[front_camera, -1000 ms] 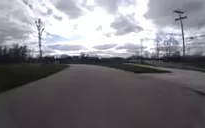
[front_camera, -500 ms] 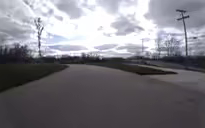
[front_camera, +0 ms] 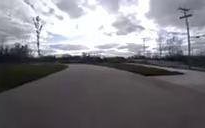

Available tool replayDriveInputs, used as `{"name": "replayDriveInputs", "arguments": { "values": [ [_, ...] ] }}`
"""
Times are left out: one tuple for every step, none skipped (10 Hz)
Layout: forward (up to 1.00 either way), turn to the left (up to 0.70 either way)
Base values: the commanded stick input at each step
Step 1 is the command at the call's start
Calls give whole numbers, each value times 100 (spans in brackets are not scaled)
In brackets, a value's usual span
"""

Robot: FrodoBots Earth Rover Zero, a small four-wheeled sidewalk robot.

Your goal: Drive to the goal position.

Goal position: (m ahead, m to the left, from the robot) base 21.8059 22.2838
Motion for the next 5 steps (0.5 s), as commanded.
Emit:
{"name": "replayDriveInputs", "arguments": {
  "values": [
    [99,0],
    [99,0],
    [99,0],
    [99,0],
    [99,4]
  ]
}}
